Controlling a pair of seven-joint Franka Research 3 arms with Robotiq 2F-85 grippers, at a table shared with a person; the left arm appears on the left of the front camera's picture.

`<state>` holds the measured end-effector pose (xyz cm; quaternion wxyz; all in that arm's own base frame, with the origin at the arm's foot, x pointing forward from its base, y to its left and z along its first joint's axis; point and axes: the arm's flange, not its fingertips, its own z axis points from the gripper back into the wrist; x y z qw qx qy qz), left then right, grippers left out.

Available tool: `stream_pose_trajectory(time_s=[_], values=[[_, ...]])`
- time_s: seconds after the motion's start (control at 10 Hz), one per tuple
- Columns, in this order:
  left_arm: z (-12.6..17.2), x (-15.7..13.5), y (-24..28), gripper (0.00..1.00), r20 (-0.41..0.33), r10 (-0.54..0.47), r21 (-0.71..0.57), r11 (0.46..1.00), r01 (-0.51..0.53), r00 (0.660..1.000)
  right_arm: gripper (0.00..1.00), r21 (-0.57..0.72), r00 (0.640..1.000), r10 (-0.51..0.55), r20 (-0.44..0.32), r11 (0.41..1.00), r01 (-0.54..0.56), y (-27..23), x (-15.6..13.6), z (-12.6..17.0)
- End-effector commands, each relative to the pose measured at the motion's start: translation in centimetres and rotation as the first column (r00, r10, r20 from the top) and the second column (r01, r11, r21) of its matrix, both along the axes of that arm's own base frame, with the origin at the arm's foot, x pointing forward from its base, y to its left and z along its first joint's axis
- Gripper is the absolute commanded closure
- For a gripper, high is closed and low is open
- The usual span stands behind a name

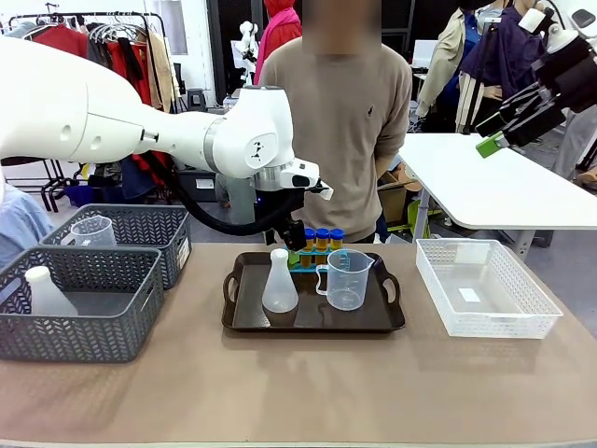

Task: Prepare the laboratory tools.
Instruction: Pick up one Small flask and place it on the Handle tray.

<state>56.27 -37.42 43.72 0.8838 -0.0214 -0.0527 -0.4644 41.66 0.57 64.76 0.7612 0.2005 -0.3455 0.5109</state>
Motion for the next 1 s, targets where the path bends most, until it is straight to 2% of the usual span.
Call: stream_pose_trajectory(time_s=[0.0,0.2,0.3,0.4,0.5,0.8,0.9], values=[[0.1,0.0,0.1,0.0,0.002,0.001,-0.001,1.0,-0.001,1.0,0.0,0.022,1.0,0.009,0.01,1.0,-0.009,0.1,0.2,0.1],[0.0,0.0,0.0,0.0,0.0,0.0,0.0,1.0,0.0,1.0,0.0,0.022,1.0,0.009,0.01,1.0,-0.009,0.1,0.2,0.1],[1.4,0.6,2.1,0.0,0.119,-0.175,0.023,0.985,0.174,0.977,0.0,0.022,1.0,0.009,0.01,1.0,-0.009,0.1,0.2,0.1],[3.7,0.7,3.9,0.0,0.075,-0.172,-0.014,0.985,0.173,0.982,0.0,0.022,1.0,0.009,0.01,1.0,-0.009,0.1,0.2,0.1],[5.6,1.0,5.2,0.0,0.085,-0.193,-0.084,0.976,0.201,0.977,0.0,0.022,1.0,0.009,0.01,1.0,-0.009,0.1,0.2,0.1],[12.4,1.1,9.6,0.0,0.098,-0.132,-0.271,0.95,0.154,0.986,0.0,0.022,1.0,0.009,0.01,1.0,-0.009,0.1,0.2,0.1],[15.4,0.4,11.1,0.0,0.108,-0.074,-0.308,0.946,0.104,0.991,0.0,0.022,1.0,0.009,0.01,1.0,-0.009,0.1,0.2,0.1]])
